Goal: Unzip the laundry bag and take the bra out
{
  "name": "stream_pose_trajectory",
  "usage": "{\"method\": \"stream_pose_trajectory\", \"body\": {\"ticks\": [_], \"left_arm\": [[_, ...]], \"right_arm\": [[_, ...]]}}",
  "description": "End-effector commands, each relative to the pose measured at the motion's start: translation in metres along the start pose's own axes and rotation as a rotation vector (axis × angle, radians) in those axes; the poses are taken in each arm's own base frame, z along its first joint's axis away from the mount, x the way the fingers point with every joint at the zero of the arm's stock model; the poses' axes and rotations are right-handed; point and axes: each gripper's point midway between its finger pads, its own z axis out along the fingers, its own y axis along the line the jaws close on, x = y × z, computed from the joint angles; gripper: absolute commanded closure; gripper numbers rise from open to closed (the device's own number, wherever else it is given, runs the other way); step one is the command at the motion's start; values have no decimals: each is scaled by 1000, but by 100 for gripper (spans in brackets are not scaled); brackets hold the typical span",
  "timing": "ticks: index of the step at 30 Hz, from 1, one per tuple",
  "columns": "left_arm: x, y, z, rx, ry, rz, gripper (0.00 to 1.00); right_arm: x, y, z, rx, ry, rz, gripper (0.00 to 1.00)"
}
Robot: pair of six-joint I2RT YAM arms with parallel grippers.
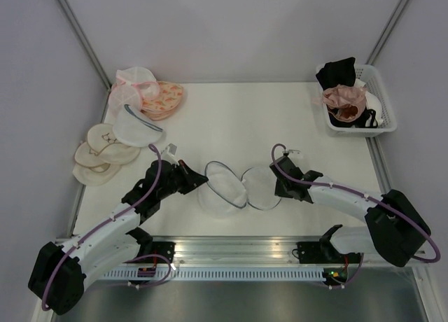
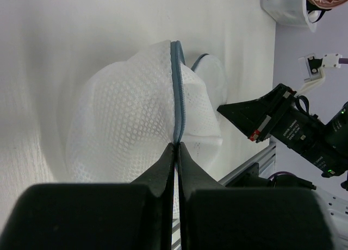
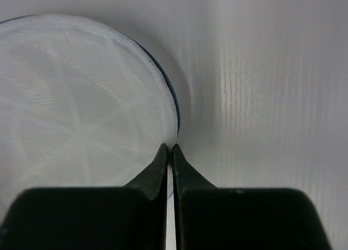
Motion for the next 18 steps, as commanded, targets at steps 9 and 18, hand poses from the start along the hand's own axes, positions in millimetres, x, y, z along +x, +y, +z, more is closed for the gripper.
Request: {"method": "stream_pose_trajectory", "body": {"ticks": [9, 18], "left_arm": [[2, -6, 1, 34, 24, 24, 98], [1, -13, 1, 64, 19, 20, 98]], "right_arm": [[-82, 67, -108, -382, -204, -62, 100], [-47, 164, -150, -859, -63, -319, 100]]}}
